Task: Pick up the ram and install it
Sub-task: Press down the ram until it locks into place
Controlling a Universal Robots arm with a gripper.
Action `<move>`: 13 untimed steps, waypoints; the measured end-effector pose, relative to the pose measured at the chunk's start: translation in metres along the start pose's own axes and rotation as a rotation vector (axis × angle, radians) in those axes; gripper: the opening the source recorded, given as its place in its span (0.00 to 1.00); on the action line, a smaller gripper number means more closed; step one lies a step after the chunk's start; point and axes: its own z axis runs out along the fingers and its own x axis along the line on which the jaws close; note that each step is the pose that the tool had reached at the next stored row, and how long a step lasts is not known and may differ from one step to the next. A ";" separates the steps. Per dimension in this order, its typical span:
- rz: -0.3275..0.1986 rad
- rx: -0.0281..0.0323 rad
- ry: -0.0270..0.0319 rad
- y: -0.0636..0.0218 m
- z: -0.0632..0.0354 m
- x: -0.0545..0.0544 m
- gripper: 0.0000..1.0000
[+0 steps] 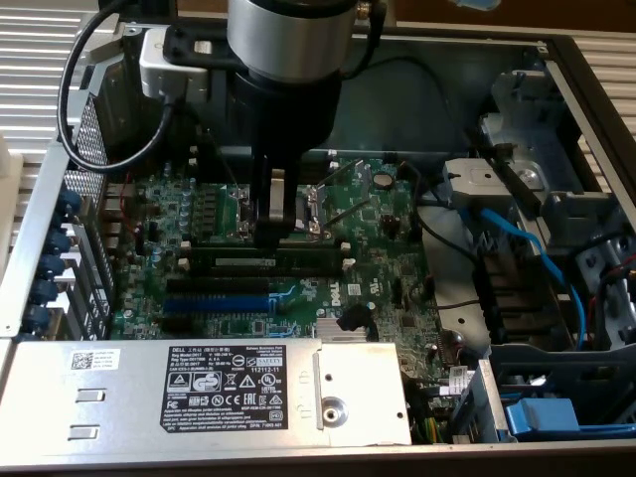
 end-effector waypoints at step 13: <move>0.000 0.0000 0.0000 0.0000 0.0000 0.000 0.19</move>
